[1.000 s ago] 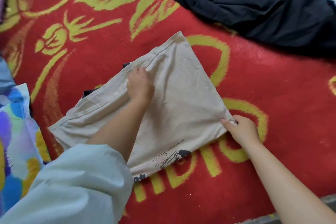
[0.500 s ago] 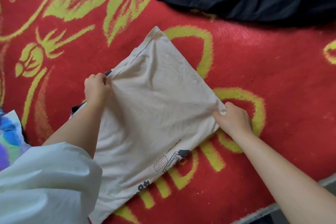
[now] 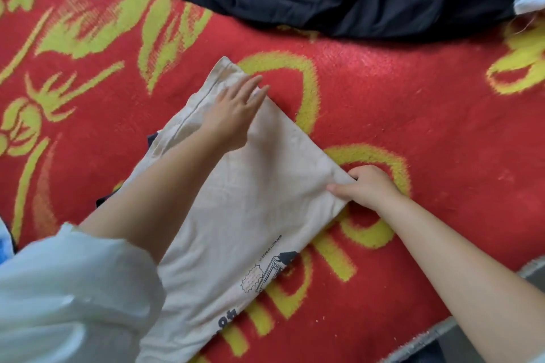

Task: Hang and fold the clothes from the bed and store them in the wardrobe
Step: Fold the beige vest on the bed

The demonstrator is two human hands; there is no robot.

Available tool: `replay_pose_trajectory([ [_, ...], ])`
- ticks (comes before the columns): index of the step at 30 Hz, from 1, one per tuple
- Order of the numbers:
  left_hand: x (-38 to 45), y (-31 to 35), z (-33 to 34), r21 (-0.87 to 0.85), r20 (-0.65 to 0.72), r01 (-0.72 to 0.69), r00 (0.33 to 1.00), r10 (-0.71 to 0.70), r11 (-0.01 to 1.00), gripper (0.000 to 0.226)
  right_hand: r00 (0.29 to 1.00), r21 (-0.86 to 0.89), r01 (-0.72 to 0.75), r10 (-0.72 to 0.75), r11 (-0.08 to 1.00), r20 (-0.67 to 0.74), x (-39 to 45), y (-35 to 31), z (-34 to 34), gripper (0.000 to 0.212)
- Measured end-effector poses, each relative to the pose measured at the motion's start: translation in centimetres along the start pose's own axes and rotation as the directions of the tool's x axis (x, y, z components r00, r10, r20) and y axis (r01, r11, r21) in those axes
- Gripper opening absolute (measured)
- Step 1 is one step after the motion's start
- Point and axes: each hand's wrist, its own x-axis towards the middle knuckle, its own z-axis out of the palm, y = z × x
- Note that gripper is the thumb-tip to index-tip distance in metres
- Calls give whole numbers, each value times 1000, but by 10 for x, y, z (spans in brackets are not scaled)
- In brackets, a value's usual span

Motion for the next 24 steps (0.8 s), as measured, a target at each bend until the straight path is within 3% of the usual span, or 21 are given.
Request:
replay_pose_trajectory([
  [2,18,13,-10,66,229,-1,973,-14,998,87,999,47,-10,8,999,33,1,1,0,43],
  [3,23,17,-11,118,265,0,964,-31,993,89,999,49,-5,3,999,44,1,2,0,41],
  [6,29,17,-13,263,240,-8,969,-57,965,84,998,85,10,-16,996,64,2,4,2,31],
  [8,30,11,-17,296,256,12,962,-91,955,67,998,147,54,-60,988,36,2,9,4,18],
  [12,20,-6,-26,440,422,11,880,-217,898,43,971,277,239,-230,931,-65,-6,29,12,26],
  [15,6,-14,-21,470,474,103,809,-349,877,35,947,365,319,-306,875,-95,-14,36,16,14],
  [17,-1,-14,-18,457,464,139,806,-369,879,31,925,395,378,-353,837,-137,-19,35,16,10],
  [19,-10,-16,-16,432,397,165,848,-351,886,30,899,432,437,-403,789,-173,-29,32,14,14],
  [24,-59,-34,-29,232,64,228,966,-249,946,29,842,541,481,-535,690,-67,-67,15,19,45],
])
